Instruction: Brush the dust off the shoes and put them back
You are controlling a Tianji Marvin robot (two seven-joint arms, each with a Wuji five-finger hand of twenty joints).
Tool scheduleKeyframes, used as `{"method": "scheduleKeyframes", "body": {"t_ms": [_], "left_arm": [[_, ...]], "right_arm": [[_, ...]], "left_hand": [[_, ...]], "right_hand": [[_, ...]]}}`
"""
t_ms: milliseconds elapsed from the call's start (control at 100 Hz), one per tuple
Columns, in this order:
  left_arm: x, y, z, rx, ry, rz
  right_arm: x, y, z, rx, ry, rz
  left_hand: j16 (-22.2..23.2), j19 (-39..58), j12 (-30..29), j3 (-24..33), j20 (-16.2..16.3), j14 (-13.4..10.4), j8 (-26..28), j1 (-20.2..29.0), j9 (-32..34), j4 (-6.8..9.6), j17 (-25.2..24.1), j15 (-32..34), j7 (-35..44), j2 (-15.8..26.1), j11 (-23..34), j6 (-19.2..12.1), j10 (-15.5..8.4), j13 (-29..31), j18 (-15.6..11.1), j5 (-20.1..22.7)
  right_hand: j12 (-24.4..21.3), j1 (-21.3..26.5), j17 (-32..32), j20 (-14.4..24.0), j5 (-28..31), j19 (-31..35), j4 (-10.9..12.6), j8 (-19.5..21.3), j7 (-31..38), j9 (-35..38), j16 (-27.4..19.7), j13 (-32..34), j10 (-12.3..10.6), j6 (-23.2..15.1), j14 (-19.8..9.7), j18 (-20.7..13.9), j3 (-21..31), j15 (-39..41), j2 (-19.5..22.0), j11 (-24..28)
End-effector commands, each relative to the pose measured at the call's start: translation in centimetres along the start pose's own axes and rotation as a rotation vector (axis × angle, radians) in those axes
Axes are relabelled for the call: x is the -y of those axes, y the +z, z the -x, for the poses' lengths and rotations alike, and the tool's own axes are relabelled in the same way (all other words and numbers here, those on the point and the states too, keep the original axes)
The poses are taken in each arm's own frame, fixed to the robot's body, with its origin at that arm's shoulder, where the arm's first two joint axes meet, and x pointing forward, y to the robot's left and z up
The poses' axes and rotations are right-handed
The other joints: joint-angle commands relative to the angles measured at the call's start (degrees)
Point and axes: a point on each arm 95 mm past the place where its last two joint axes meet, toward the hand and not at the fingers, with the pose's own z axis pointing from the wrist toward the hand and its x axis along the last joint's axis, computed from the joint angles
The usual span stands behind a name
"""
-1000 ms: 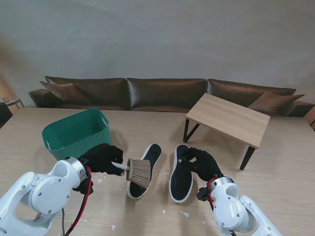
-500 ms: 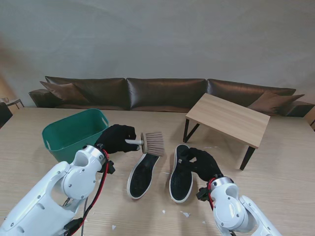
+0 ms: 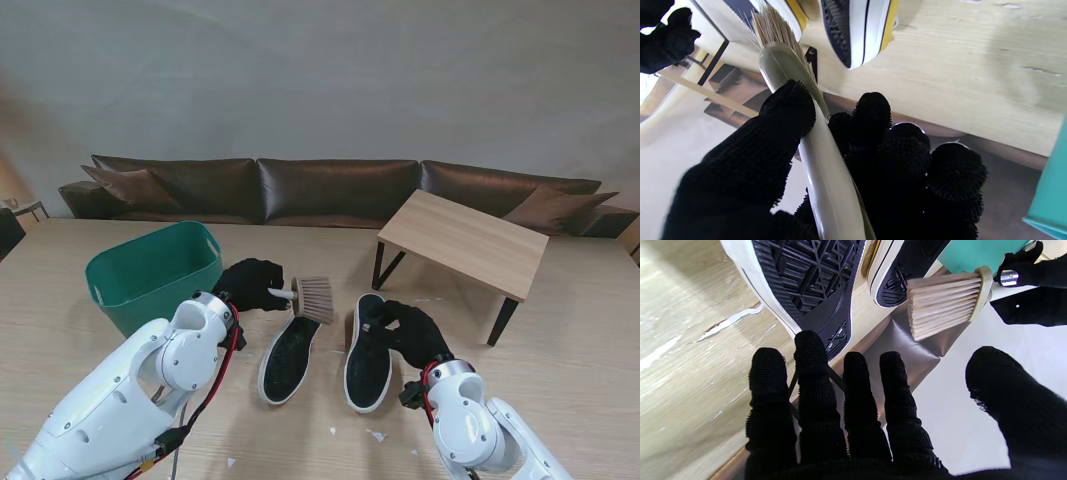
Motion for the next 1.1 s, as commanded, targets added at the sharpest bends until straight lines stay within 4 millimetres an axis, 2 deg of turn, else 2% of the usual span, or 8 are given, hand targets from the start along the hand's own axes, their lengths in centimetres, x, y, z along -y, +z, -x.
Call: {"method": "scheduleKeyframes", "body": {"t_ms": [0, 330, 810, 1090], "left_arm": [[-0.3, -0.1, 0.5, 0.025, -0.001, 0.031], [-0.4, -1.5, 1.2, 0.070, 0.014, 0.130], [1.0, -6.9, 1.4, 0.077, 0.051, 0.277], [1.3, -9.0, 1.3, 0.060, 0.015, 0.332]], "right_arm": [[0.4, -0.1, -0.2, -0.005, 0.005, -0.021], [0.4, -0.1, -0.2, -0.005, 0.006, -0.027], [0.5, -0.2, -0.2, -0.001, 0.012, -0.032], [0.6, -0.2, -0.2, 0.001, 0.012, -0.034]], "left_hand": [[0.87, 1.66, 0.21, 3.84, 0.70, -1.16, 1.20, 4.34, 2.69, 1.32, -0.13, -0.26, 3.23, 1.64, 0.12, -1.34, -0.16, 3.23, 1.00, 2.01], [0.91, 1.64, 0.04, 3.47, 0.60, -1.20, 1.23, 4.44, 2.70, 1.26, -0.03, -0.21, 3.19, 1.77, 0.12, -1.29, -0.24, 3.23, 0.91, 2.04], [0.88, 1.60, -0.30, 2.77, 0.47, -1.59, 1.44, 4.51, 2.59, 1.35, -0.18, -0.36, 3.09, 2.28, -0.10, -1.55, -0.46, 3.18, 0.65, 1.74], [0.85, 1.45, -0.42, 2.43, 0.43, -1.58, 1.54, 4.66, 2.47, 1.48, -0.56, -0.68, 2.97, 2.57, -0.38, -1.62, -0.46, 3.13, 0.24, 1.50]], "right_hand": [[-0.82, -2.64, -11.90, 0.25, -0.04, 0.23, 1.55, -0.58, 0.80, 0.68, -0.18, 1.31, 0.51, 0.21, 0.16, 0.98, 0.81, 0.79, 1.81, 0.44], [-0.82, -2.70, -11.94, 0.25, 0.04, 0.22, 1.54, -0.60, 0.81, 0.60, -0.17, 1.31, 0.51, 0.25, 0.17, 1.01, 0.81, 0.81, 1.90, 0.40], [-0.82, -2.66, -11.97, 0.26, 0.14, 0.22, 1.55, -0.61, 0.83, 0.58, -0.17, 1.34, 0.53, 0.30, 0.18, 0.96, 0.88, 0.83, 1.93, 0.43], [-0.82, -2.66, -11.91, 0.27, 0.26, 0.26, 1.54, -0.61, 0.86, 0.63, -0.18, 1.30, 0.55, 0.33, 0.20, 0.94, 0.89, 0.83, 1.86, 0.46]]}}
